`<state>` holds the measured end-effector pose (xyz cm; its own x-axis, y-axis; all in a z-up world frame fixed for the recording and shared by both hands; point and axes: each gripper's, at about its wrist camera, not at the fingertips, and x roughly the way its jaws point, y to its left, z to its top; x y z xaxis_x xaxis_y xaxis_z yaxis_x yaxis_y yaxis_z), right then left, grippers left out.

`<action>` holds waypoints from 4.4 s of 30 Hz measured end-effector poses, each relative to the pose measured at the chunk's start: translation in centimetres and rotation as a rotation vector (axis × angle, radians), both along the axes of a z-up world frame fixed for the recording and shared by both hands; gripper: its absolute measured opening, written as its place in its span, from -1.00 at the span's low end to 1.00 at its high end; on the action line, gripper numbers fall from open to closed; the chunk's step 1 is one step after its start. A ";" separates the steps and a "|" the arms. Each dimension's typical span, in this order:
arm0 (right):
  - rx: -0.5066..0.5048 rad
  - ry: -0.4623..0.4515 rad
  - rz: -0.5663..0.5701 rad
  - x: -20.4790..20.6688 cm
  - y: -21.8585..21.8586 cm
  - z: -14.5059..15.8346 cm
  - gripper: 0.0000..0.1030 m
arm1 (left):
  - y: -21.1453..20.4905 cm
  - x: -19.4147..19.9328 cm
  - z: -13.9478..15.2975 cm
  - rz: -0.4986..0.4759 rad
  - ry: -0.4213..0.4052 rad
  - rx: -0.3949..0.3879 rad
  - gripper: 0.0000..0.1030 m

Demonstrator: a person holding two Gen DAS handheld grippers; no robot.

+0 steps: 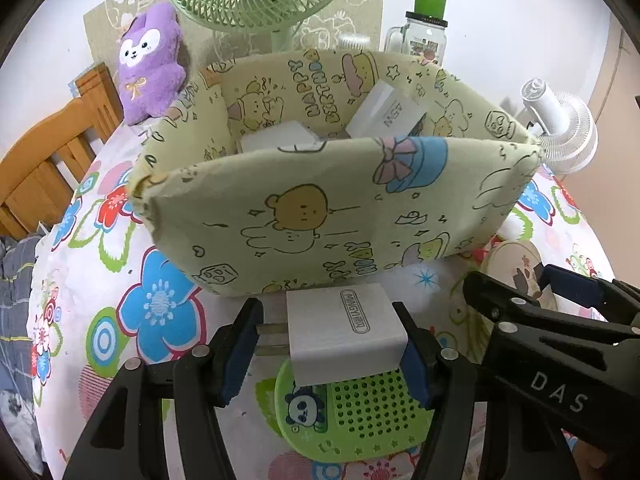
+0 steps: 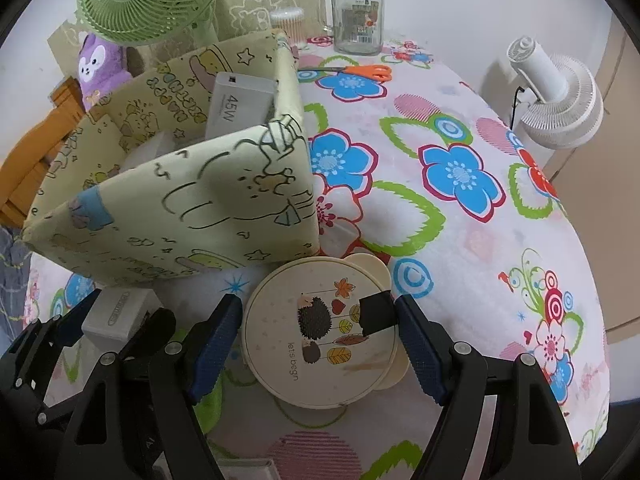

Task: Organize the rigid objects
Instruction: 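Lift and carry the charger with the left gripper while the right carries the container over the box, then open the left gripper to drop the charger while the right drops the container into the box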

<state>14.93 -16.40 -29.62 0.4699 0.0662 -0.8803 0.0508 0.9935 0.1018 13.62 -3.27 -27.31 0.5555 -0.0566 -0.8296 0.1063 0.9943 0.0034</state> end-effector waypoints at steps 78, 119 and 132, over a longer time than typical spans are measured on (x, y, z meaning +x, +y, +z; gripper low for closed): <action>-0.020 -0.237 0.115 3.1 0.5 15.3 0.55 | 0.6 2.9 13.7 0.135 -0.175 -0.075 0.28; 0.019 -0.144 0.304 9.3 3.5 9.6 0.55 | -0.6 7.4 7.3 0.174 -0.035 -0.032 0.84; 0.024 -0.109 0.321 10.1 5.0 8.0 0.77 | 0.5 7.7 6.7 0.190 -0.017 -0.015 0.87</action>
<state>25.04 -11.38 -21.65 0.5126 0.2465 -0.8225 -0.2771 0.9542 0.1133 21.35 -2.77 -20.62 0.5713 0.0385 -0.8198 -0.0829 0.9965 -0.0110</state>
